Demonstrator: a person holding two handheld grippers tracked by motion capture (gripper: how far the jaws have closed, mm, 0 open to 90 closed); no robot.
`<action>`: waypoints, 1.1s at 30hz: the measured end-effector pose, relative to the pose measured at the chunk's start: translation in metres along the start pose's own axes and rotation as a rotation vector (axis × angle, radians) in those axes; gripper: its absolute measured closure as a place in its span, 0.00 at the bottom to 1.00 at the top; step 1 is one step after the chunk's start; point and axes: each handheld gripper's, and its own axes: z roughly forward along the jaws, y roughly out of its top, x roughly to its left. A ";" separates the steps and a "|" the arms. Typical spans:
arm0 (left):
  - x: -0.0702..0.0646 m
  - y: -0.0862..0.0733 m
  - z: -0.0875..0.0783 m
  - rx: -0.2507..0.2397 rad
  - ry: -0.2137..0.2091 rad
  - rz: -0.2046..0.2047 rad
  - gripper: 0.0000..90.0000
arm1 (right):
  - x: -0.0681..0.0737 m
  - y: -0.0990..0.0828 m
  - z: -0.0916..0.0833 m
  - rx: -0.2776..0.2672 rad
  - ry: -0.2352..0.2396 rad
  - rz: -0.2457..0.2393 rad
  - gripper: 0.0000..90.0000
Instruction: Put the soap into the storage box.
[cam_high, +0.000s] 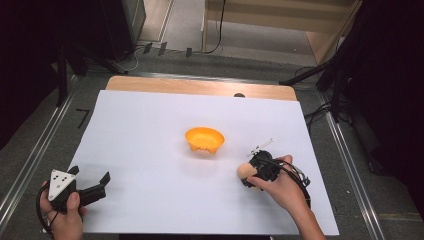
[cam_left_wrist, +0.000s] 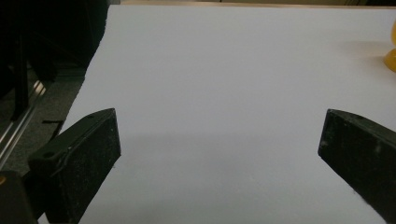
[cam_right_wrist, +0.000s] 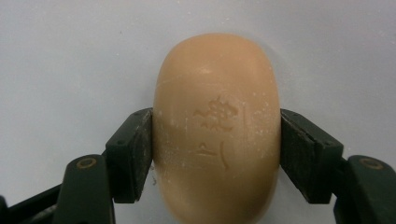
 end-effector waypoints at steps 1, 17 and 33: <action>0.000 0.000 0.000 0.000 0.000 0.000 0.00 | 0.001 0.000 0.000 0.004 -0.009 -0.002 0.36; 0.000 0.000 0.000 0.000 0.001 0.003 0.00 | 0.009 0.005 0.004 0.052 -0.068 -0.056 0.37; 0.000 0.000 0.000 0.001 0.001 0.002 0.00 | 0.009 0.002 0.004 0.031 -0.071 -0.048 0.37</action>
